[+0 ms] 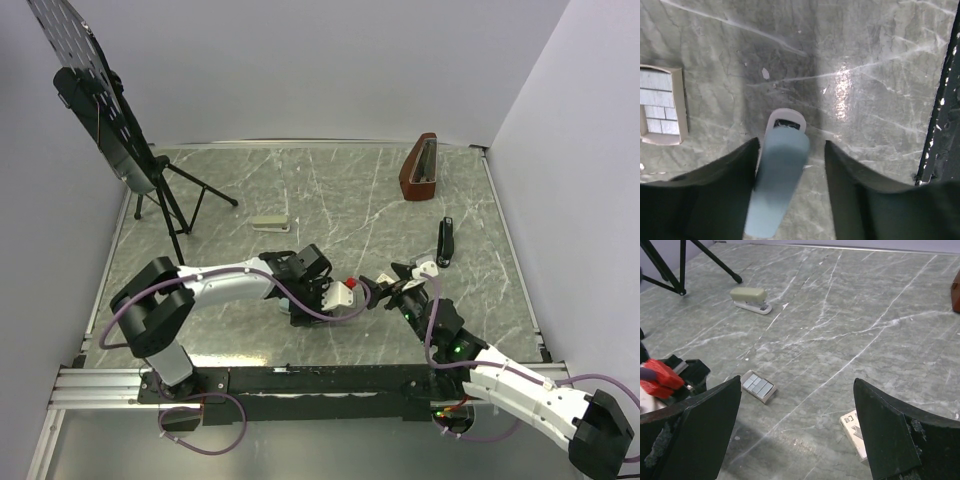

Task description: Load the staples into the stapler

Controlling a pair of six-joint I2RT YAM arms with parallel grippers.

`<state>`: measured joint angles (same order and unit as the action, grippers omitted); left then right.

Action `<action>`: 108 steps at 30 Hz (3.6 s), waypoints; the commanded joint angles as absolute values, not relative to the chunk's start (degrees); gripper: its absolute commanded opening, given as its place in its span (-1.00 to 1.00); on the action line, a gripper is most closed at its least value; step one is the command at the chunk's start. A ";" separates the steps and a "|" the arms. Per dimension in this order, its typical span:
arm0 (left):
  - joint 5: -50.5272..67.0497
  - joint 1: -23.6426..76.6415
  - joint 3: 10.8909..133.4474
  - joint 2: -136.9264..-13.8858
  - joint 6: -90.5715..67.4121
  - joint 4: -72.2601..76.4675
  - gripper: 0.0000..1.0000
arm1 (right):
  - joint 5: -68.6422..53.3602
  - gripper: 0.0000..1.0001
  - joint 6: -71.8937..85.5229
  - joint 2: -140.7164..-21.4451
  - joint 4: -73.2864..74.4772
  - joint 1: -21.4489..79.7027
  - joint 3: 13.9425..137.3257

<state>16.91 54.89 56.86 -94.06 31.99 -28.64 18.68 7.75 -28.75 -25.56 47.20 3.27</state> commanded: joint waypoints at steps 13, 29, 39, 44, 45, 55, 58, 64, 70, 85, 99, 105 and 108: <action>21.62 55.02 58.28 -86.14 28.66 -25.24 -0.87 | 10.38 0.99 8.35 -29.53 -25.94 47.02 5.71; 13.36 56.16 41.93 -63.99 1.50 13.62 -0.98 | 9.33 0.72 35.94 -33.40 -9.75 47.02 20.83; 11.78 58.01 40.35 -64.43 -3.34 20.65 -0.98 | 7.20 0.56 43.68 -36.91 -15.99 47.02 19.25; 10.46 58.45 39.38 -64.51 -4.66 23.46 -0.98 | 6.24 0.46 45.35 -37.09 -18.01 47.02 18.37; 10.28 58.62 39.46 -64.60 -4.66 23.55 -0.98 | 6.07 0.45 45.53 -37.26 -18.28 47.02 18.46; 2.56 59.50 36.40 -62.93 -6.85 29.52 -0.98 | 5.97 -0.49 50.35 -38.67 -19.87 47.02 16.44; 0.62 59.50 34.55 -60.30 -7.47 30.94 -0.98 | 7.99 -0.80 50.80 -36.39 -18.64 46.93 15.47; -1.39 59.50 29.81 -55.12 -9.49 33.13 -0.97 | 12.13 -1.00 52.90 -29.01 -15.74 45.27 14.07; -6.76 59.50 22.78 -45.81 -13.79 35.51 -0.72 | 7.84 -1.00 58.43 -21.37 -15.56 37.89 11.69; -9.14 59.50 14.86 -39.73 -23.55 35.16 -0.19 | 5.71 -1.00 67.41 -14.41 -20.39 31.20 10.02; -17.39 59.50 10.54 -41.48 -42.26 36.31 0.19 | 3.43 -1.00 68.47 -17.48 -20.92 30.32 9.31; -11.79 59.50 15.90 -42.62 -39.65 33.59 0.91 | 2.37 -1.00 63.02 -22.94 -20.56 30.41 9.41; -11.68 59.59 20.64 -42.10 -37.18 25.36 0.99 | 3.34 -1.00 59.86 -24.87 -19.34 30.41 10.10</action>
<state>-13.47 59.59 13.19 -42.65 -39.48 31.51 2.79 64.01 -23.35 -16.58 30.70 8.03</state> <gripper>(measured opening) 0.982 0.136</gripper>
